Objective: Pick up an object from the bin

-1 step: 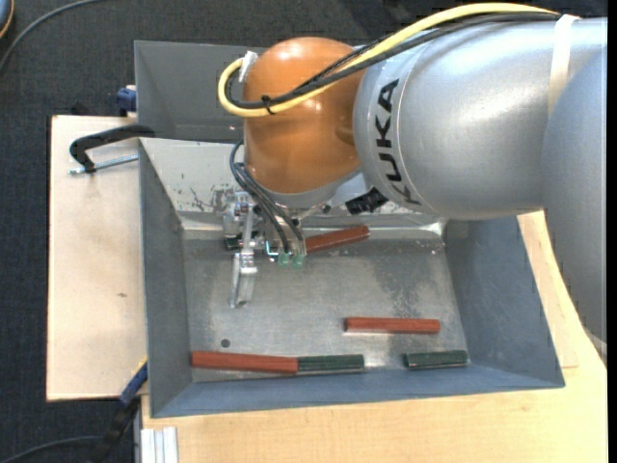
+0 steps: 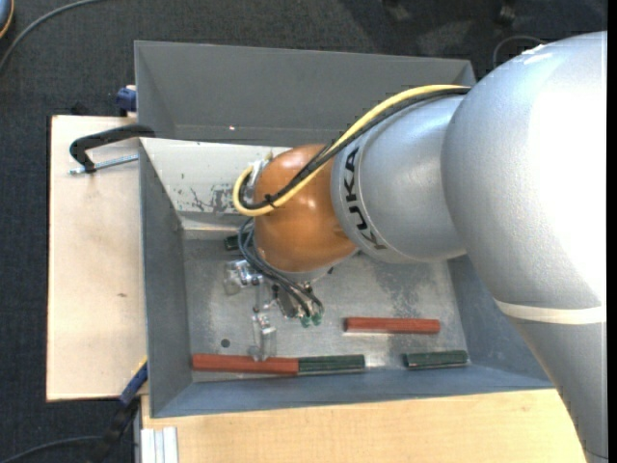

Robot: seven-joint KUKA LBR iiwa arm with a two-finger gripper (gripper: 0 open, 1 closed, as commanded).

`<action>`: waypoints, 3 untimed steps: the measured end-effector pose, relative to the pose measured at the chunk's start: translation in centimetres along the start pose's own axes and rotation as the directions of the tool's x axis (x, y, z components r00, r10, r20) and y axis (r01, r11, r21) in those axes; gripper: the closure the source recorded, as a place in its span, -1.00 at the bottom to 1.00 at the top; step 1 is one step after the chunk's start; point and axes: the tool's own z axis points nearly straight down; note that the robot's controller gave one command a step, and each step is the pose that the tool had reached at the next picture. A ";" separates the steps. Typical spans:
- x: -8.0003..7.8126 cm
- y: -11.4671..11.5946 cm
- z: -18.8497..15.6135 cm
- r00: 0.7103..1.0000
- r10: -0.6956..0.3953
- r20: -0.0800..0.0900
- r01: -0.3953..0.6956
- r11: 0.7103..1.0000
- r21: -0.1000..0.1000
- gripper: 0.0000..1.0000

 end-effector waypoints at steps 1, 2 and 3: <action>-2.4 -7.7 -10.8 0.973 0.231 0.017 -0.231 0.973 -0.002 -1.00; -1.1 -13.6 -3.8 0.988 -0.153 0.002 0.153 0.988 0.001 -1.00; 1.1 -22.9 -9.1 0.738 -0.675 0.007 0.674 0.738 0.010 -1.00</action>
Offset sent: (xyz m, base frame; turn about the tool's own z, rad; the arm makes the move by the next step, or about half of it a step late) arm 0.0424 -0.0658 0.1030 0.2305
